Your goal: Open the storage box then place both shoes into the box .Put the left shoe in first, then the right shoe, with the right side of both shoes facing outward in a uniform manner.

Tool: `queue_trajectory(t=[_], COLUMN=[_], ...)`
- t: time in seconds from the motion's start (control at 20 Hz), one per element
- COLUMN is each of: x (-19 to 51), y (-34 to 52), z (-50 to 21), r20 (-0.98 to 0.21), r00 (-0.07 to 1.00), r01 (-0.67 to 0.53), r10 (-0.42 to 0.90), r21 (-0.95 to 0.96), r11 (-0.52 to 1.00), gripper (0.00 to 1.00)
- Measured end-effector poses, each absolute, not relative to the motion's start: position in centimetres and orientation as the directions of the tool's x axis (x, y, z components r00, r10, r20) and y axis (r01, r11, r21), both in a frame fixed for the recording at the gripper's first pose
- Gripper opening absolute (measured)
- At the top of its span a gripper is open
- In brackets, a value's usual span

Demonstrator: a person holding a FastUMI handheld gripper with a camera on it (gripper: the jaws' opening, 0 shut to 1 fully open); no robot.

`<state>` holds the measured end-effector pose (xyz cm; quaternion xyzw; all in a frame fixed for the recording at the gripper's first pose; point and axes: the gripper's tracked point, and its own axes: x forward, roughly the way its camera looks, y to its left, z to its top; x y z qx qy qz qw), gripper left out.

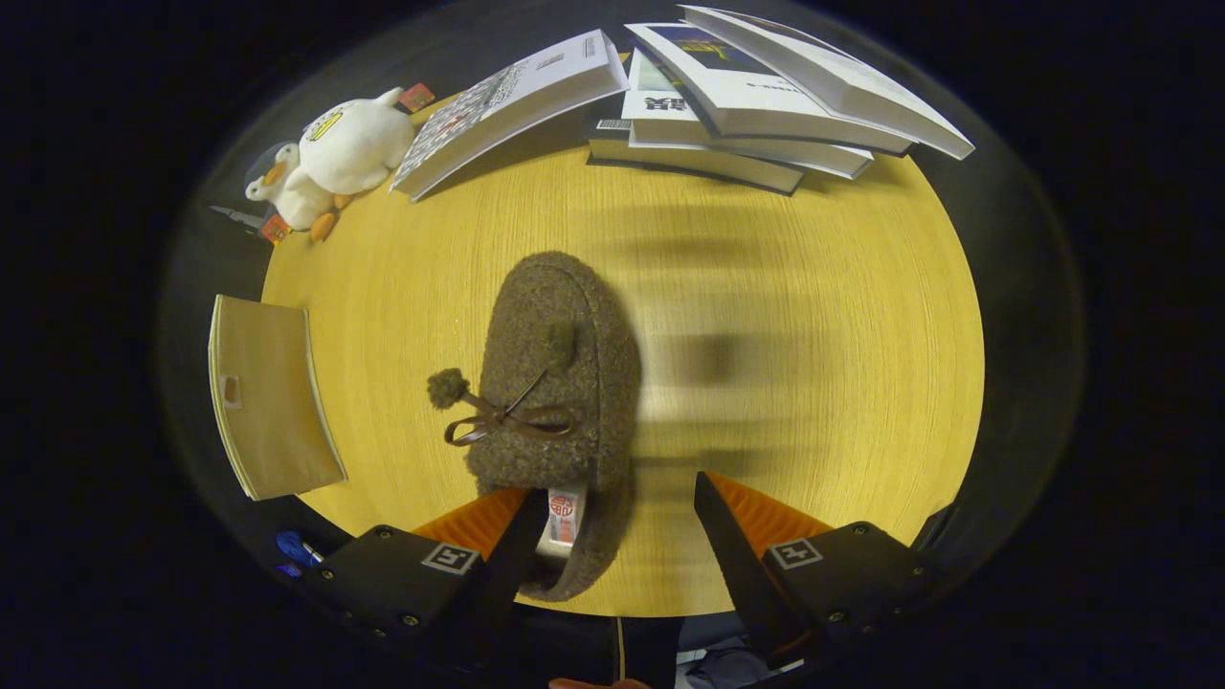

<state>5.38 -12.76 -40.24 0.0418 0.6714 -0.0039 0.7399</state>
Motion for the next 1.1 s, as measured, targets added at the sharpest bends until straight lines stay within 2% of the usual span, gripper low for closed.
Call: queue_trajectory(t=[0.15,0.2,0.25,0.3,0.4,0.5,0.7,0.95,1.0,1.1], x=[5.9,6.0,5.9,5.9,5.8,5.9,5.9,6.4,6.5,6.5], y=[-11.9,-11.6,-11.2,-11.9,-11.8,-11.8,-10.5,-8.8,-8.2,-7.1], z=[-41.0,-41.4,-41.9,-42.1,-42.0,-41.8,-40.8,-38.6,-37.9,-36.0], r20=[-0.992,-0.992,-0.992,-0.995,-0.996,-0.994,-0.983,-0.97,-0.965,-0.957], r00=[0.104,0.101,0.098,0.09,0.083,0.095,0.122,0.178,0.187,0.209], r01=[0.031,0.012,0.002,0.008,0.025,0.019,0.096,0.042,0.038,0.012], r10=[0.066,0.072,0.078,0.034,0.032,0.046,0.136,0.168,0.186,0.201], r21=[0.07,0.074,0.079,0.035,0.034,0.048,0.148,0.178,0.196,0.208], r11=[0.997,0.997,0.997,0.999,0.999,0.999,0.984,0.983,0.98,0.978], gripper=[0.88,0.78,0.72,0.49,0.05,0.05,0.05,0.05,0.01,0.0])
